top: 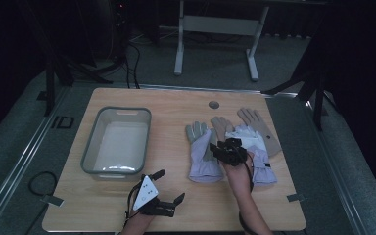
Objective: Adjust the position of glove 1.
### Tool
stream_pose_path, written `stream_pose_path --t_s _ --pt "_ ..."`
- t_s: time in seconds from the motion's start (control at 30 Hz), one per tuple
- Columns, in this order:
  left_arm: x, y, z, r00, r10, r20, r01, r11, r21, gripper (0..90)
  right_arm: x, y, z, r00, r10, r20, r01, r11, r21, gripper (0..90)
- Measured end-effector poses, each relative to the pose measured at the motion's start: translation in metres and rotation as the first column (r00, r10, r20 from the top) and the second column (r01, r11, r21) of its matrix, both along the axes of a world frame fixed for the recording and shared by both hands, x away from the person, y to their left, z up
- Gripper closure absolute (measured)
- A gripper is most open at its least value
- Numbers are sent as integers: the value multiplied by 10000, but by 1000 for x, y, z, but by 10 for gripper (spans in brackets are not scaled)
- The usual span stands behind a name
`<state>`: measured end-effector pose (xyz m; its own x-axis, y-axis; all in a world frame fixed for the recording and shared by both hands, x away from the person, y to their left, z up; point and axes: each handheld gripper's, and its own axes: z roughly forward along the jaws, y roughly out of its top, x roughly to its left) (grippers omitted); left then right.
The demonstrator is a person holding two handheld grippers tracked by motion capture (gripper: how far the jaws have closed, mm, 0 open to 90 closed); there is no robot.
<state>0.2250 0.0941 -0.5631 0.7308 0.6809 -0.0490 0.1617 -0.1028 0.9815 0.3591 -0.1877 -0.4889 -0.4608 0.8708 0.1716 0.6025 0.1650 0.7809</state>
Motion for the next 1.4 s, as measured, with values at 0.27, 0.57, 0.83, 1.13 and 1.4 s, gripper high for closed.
stream_pose_path --t_s 0.27,0.57,0.83,1.13,1.4 --pt "0 0 0 10000 11 -44 -11 10000 -26 0 1 -42 21 9943 879 596 -861 9958 -315 505" --pt "0 0 0 10000 24 -35 -24 10000 -29 0 6 -95 26 9885 1408 549 -1295 9764 -1731 562" --pt "0 0 0 10000 83 -15 -83 10000 -18 0 9 -150 10 9906 1339 265 -1245 9661 -2262 588" --pt "0 0 0 9999 114 -58 -115 9999 -40 0 20 -157 -22 9791 1834 -875 -2001 9456 -2565 517" --pt "1 0 0 9999 105 -134 -106 9999 -83 0 32 -157 -42 9706 2074 -1218 -2310 9450 -2314 522"
